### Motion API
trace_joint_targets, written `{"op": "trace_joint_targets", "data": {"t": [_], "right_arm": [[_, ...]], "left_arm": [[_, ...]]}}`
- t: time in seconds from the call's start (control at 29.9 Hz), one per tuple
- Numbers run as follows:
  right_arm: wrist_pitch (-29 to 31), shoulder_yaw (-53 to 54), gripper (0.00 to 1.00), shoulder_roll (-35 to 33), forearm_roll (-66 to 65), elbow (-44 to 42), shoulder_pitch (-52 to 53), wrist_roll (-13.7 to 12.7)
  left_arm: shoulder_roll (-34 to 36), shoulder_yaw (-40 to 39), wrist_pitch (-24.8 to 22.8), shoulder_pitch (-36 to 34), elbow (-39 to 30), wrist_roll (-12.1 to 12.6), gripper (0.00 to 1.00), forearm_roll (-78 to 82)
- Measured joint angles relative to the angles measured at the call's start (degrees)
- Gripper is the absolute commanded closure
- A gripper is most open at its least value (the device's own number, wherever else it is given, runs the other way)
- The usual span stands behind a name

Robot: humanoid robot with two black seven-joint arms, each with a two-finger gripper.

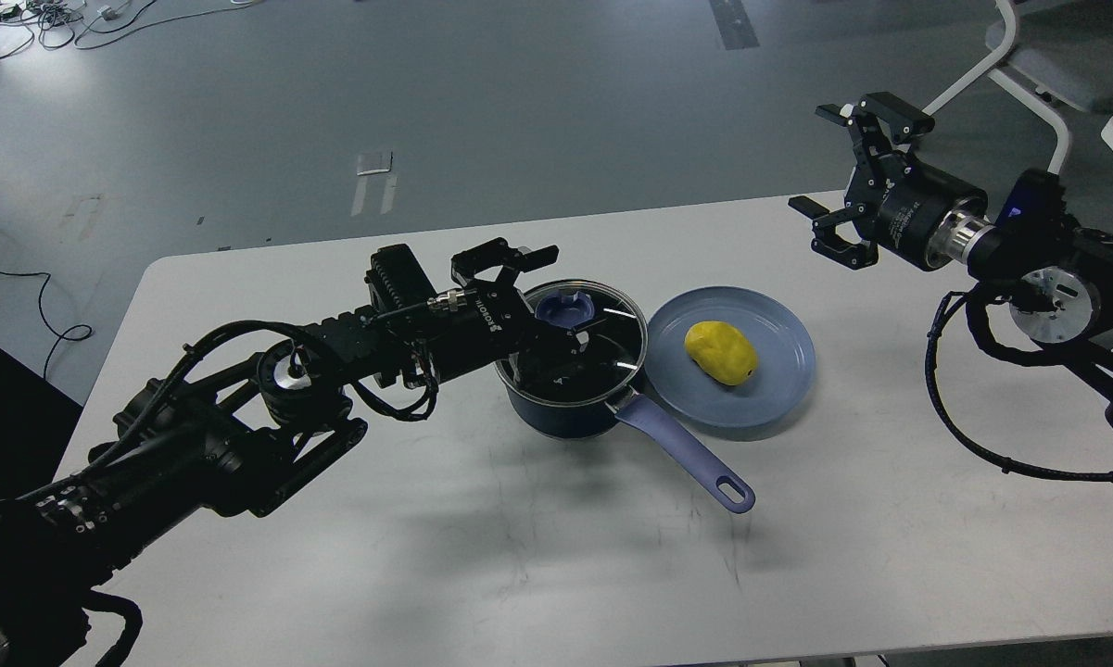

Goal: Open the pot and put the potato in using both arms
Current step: 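Move the left gripper over the pot and lower onto the lid's blue knob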

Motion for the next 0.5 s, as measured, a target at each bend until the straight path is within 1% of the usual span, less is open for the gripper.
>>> {"op": "trace_joint_targets", "data": {"t": [0.3,0.5], "right_arm": [[0.00,0.18,0.00,0.00,0.00,0.00,-0.49,-0.01],[0.00,0.18,0.00,-0.13,-0.08,0.01,-0.55,-0.01]], "left_arm": [[-1.72,1.54,-0.06,0.20,1.36,-0.01,0.02,-0.42],[-3.99,1.56,-0.28,-0.05,4.64,0.01,0.02,-1.09]]}}
